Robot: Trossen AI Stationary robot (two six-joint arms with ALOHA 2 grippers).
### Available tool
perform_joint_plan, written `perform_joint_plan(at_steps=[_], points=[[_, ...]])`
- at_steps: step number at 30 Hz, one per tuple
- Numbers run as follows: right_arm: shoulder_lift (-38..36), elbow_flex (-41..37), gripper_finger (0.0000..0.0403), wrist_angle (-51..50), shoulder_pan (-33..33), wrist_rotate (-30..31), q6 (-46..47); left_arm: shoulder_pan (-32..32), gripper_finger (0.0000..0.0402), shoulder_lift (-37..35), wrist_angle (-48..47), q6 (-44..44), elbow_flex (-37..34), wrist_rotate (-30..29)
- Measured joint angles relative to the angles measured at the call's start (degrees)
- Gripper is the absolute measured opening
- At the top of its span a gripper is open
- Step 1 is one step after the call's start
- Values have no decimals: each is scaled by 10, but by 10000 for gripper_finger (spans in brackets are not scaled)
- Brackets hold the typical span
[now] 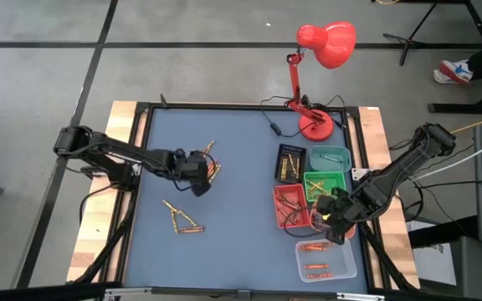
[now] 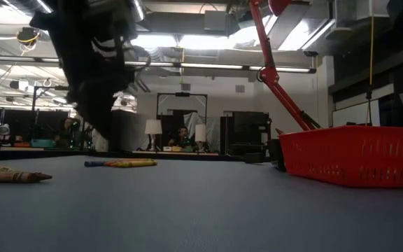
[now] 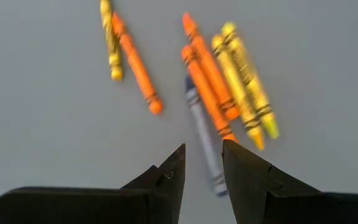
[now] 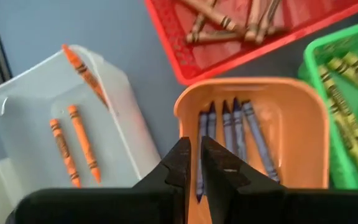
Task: Sort crayons
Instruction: Put the blue crayon into the orange bin
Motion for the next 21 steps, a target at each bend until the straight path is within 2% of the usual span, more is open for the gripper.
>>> perform_joint_plan(at_steps=[6,21], points=[[0,0,35,0,0,34,0,0,92,12,14,-9,-20,23],[0,0,35,0,0,35,0,-1,92,12,134,-40,-102,49]])
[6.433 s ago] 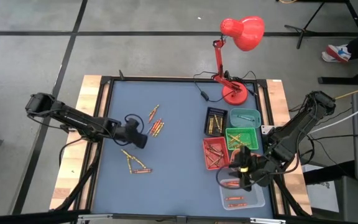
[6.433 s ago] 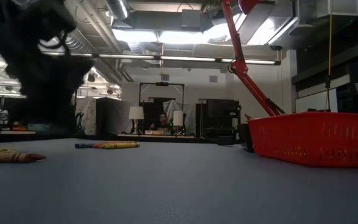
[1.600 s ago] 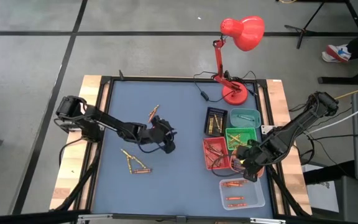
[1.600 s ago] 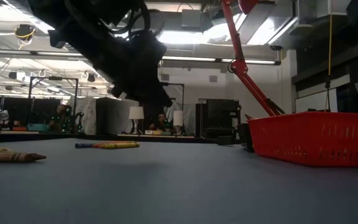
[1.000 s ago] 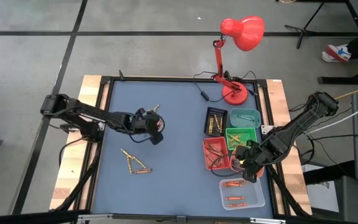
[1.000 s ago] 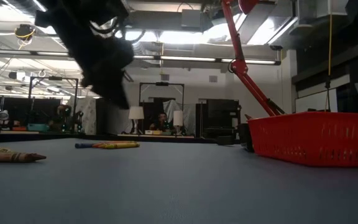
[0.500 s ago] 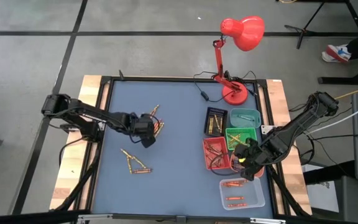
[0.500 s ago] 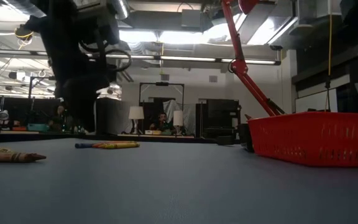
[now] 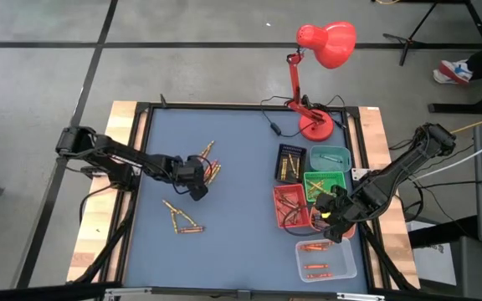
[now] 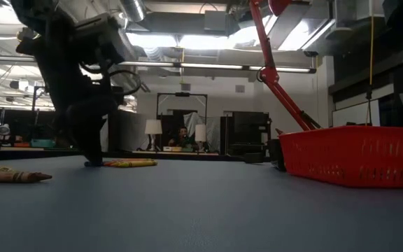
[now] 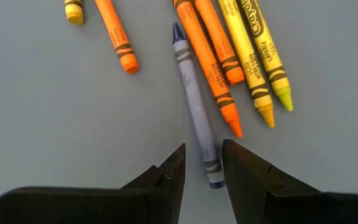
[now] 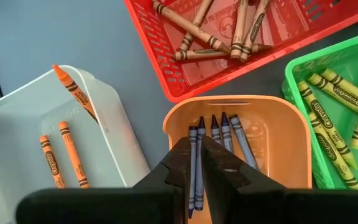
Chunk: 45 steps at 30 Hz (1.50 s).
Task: Sort crayons
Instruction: Put the blue crayon into the orange bin
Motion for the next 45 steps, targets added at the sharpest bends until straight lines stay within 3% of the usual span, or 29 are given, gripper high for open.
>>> perform_joint_plan(at_steps=[12,24,36,39,45], points=[[0,0,35,2,0,0,0,-3,87,-2,20,5,-29,2],[0,0,35,33,0,1,0,-9,13,-1,19,-12,-30,3],[0,0,37,135,0,134,-44,-9,5,0,83,-43,-33,-1],[0,0,54,160,0,135,-46,-8,4,2,128,-43,-34,16],[0,0,127,190,0,137,-46,-14,4,2,199,-39,-33,16]])
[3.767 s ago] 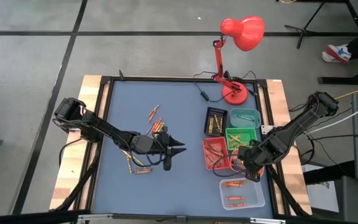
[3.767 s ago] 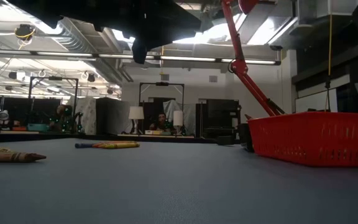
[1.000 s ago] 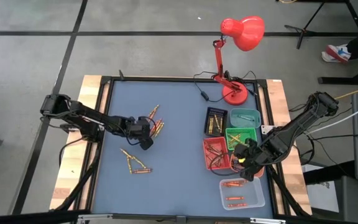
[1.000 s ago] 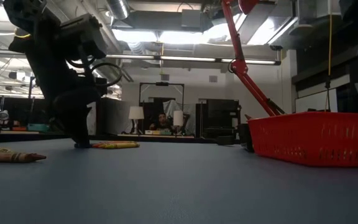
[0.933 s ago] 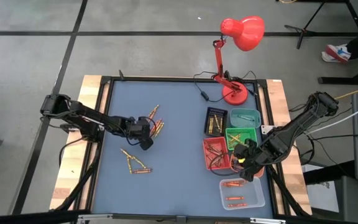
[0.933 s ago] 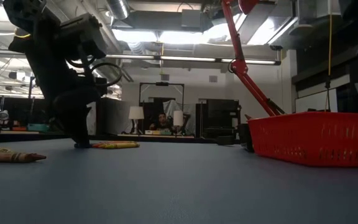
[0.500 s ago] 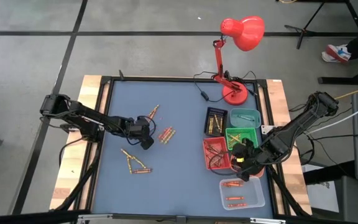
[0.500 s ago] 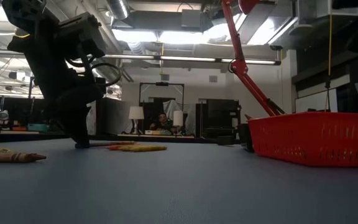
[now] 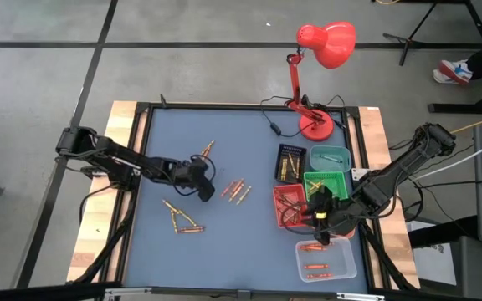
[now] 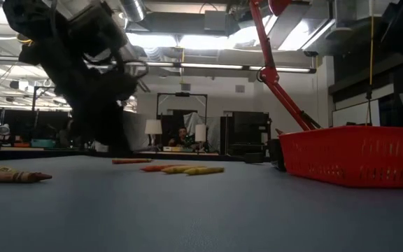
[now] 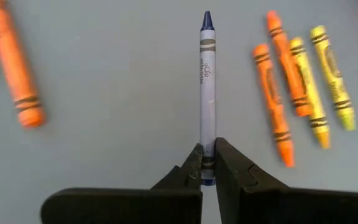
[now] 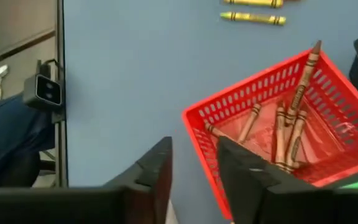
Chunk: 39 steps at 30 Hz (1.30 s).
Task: Sort crayons
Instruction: Put the blue crayon into the orange bin
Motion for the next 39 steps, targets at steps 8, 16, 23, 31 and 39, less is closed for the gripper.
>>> perform_joint_plan(at_steps=[8,16,23,31,39], points=[[0,0,168,3,0,95,-1,-28,5,0,166,26,1,-3],[0,0,158,71,-1,180,-73,-60,7,-1,357,114,2,-27],[0,0,158,232,-62,187,-232,-88,8,-1,448,179,2,-45],[9,0,157,342,-178,80,-333,-109,8,-1,492,221,2,-59],[103,0,156,497,-252,-56,-384,-109,8,-2,500,227,2,-60]])
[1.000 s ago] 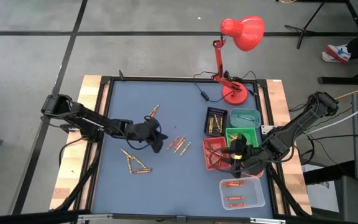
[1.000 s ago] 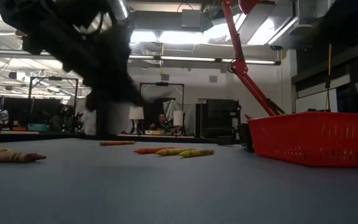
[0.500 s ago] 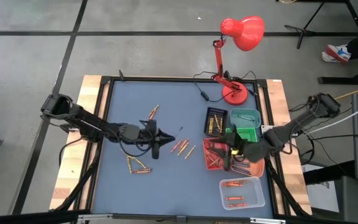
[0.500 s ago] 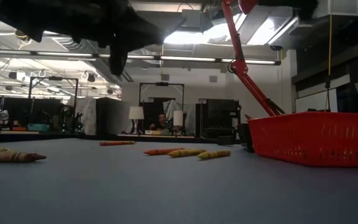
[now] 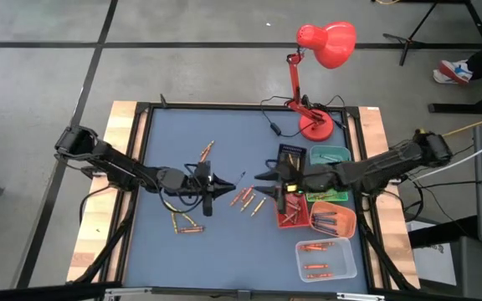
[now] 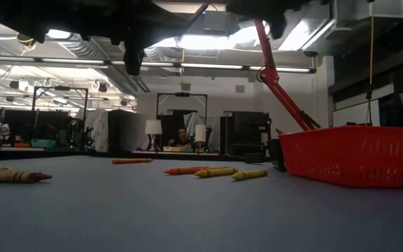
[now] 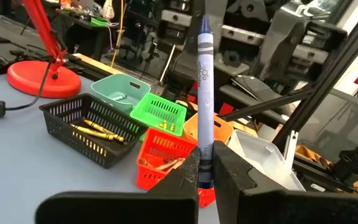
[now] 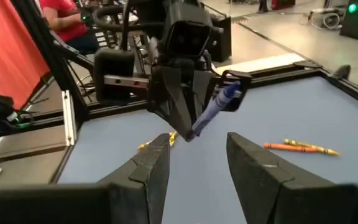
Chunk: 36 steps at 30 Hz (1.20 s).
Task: Sort crayons
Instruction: Put the blue crayon into the orange bin
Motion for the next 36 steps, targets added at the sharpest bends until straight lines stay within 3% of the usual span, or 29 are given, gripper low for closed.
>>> perform_joint_plan(at_steps=[6,13,24,36], points=[[74,0,156,107,-28,-15,-22,0,8,0,0,0,0,0],[122,0,156,195,-45,-73,-36,0,8,0,0,0,0,1],[137,0,156,227,-46,-72,-35,0,8,0,0,0,0,1],[137,0,156,230,-46,-28,-4,0,8,0,-2,0,0,0]])
